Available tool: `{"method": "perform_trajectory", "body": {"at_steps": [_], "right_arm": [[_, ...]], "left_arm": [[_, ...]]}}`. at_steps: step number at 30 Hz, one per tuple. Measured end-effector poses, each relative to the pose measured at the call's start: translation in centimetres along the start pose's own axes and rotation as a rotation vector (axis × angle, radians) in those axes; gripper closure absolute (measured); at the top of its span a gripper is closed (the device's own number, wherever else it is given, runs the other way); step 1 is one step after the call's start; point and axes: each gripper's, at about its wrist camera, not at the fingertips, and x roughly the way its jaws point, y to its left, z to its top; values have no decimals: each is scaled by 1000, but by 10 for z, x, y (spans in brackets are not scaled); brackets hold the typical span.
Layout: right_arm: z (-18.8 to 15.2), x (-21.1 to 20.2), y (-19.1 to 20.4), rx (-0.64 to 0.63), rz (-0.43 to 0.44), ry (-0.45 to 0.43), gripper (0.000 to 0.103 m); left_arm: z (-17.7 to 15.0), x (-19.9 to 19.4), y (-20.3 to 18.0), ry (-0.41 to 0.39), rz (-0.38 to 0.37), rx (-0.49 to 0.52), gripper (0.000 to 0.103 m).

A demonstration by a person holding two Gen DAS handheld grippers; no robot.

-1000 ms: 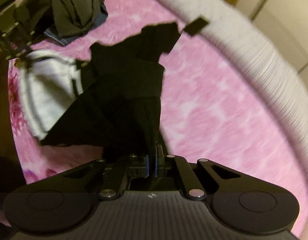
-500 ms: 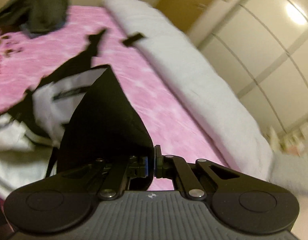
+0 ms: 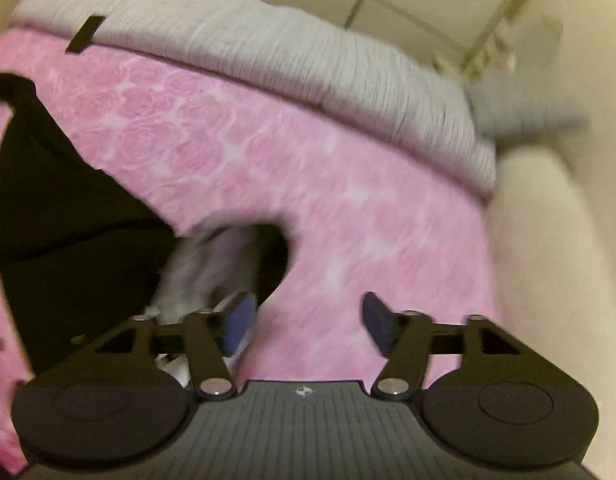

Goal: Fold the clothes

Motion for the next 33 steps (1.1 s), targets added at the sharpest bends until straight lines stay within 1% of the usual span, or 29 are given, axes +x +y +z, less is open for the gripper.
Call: {"method": "perform_trajectory", "body": {"at_steps": [2,3,4,5,6,7,8,9,10,11,12,13,14,15,17,18,19,20,21,23,24,25,26,27,28,29,30,32,33], "right_arm": [[-23,4,15,80,54,52,28],[-34,6,23,123,82,80,23],[-44,12,33,170,113,114,21],[-53,17,46,212,139,150,21],[-61,23,60,246,156,183,20],[-67,30,73,280,166,211,18],[-71,38,84,315,173,235,15],[-77,46,95,349,176,257,15],[-83,54,107,381,175,278,15],[-88,61,117,409,167,298,15],[-93,68,126,434,151,317,15],[-98,72,133,462,136,331,15],[-104,74,138,491,123,341,15],[-109,76,141,520,109,346,15],[-111,79,143,568,78,345,15],[-112,80,142,592,64,343,15],[-112,80,141,617,53,341,15],[-112,80,140,640,39,343,15],[-113,79,139,660,26,344,15],[-113,74,134,696,3,337,15],[-112,71,132,706,-5,331,15],[-112,69,131,707,-12,325,15],[-112,67,129,704,-20,318,15],[-112,64,128,701,-27,309,15],[-114,62,126,702,-31,305,15],[-116,62,125,707,-36,308,15],[-118,61,124,716,-39,312,15],[-124,61,124,739,-36,320,15],[-126,61,125,750,-32,324,15]], "left_arm": [[-13,24,40,51,51,-47,50],[-18,36,58,66,67,-50,47],[-21,49,69,72,79,-38,42],[-24,64,80,68,92,-14,39],[-25,78,88,65,98,8,33],[-25,92,97,61,99,24,30],[-24,106,107,57,100,38,30],[-22,118,115,55,91,39,30],[-20,131,124,58,68,29,30],[-18,143,132,76,23,13,33],[-16,154,139,100,-29,-4,55],[-12,161,146,126,-87,-16,90],[-8,162,152,138,-145,-22,98],[-3,156,159,131,-199,-37,100],[11,131,188,53,-320,-161,100],[19,116,207,-1,-345,-229,100],[27,101,228,-59,-354,-296,100],[38,83,258,-132,-337,-379,100],[50,66,290,-205,-302,-448,100],[72,37,350,-339,-219,-553,100],[83,25,374,-409,-139,-588,103],[91,11,400,-500,-36,-649,103],[95,1,428,-593,24,-757,103],[94,-5,453,-661,53,-892,103],[92,-7,469,-686,72,-997,92],[92,-7,480,-679,81,-1041,84],[94,-3,476,-649,92,-993,75],[98,7,458,-573,118,-831,72],[96,20,440,-500,119,-737,68]]}}
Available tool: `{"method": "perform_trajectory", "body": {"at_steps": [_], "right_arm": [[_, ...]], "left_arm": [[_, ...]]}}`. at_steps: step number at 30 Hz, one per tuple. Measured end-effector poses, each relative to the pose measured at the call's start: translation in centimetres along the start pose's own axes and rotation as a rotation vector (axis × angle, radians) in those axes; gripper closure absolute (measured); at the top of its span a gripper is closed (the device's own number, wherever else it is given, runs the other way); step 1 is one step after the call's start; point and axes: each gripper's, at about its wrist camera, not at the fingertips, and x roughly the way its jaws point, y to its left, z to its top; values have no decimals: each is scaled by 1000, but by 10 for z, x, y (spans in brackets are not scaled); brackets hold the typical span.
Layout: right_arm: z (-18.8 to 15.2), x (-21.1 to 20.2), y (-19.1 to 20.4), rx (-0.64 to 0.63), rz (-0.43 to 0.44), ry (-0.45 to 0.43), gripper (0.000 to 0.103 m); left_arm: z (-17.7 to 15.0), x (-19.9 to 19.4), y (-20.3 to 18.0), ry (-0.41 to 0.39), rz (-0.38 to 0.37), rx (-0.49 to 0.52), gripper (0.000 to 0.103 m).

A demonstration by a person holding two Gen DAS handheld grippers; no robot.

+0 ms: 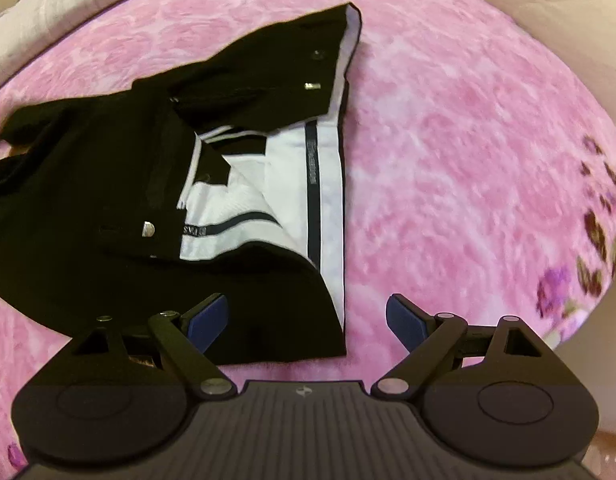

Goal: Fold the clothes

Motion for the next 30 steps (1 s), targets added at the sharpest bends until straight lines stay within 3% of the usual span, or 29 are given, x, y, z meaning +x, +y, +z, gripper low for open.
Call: {"method": "perform_trajectory", "body": {"at_steps": [3,5,7,9,10,12,14,15,16,17,18,19,25,30], "right_arm": [[-6,6,0,24,16,16,15],[-9,12,4,19,28,26,15],[-11,17,9,0,35,33,15],[-12,22,16,-58,19,30,15],[-12,25,18,-84,12,29,15],[-10,32,18,-99,11,23,15],[-8,41,15,-84,24,24,26],[-6,44,13,-75,31,33,48],[-4,47,12,-64,39,38,62],[-2,47,11,-57,46,43,72],[0,46,11,-56,51,51,90],[1,43,10,-60,55,60,97],[1,-7,-3,-119,119,144,103],[-4,-47,-23,-162,79,237,103]], "left_arm": [[-83,22,-29,248,-15,328,60],[-148,36,-52,386,-43,641,56],[-203,45,-70,462,-106,909,47],[-242,53,-81,476,-146,1113,30],[-254,58,-84,467,-153,1178,27],[-262,69,-85,477,-169,1208,26],[-258,73,-83,509,-206,1164,44],[-253,72,-82,527,-223,1129,68],[-248,71,-82,545,-240,1093,92],[-245,67,-82,554,-244,1082,99],[-243,62,-82,562,-250,1076,102],[-241,57,-81,570,-261,1066,102],[-229,-4,-79,669,-367,1010,102],[-246,-66,-92,777,-458,999,102]]}}
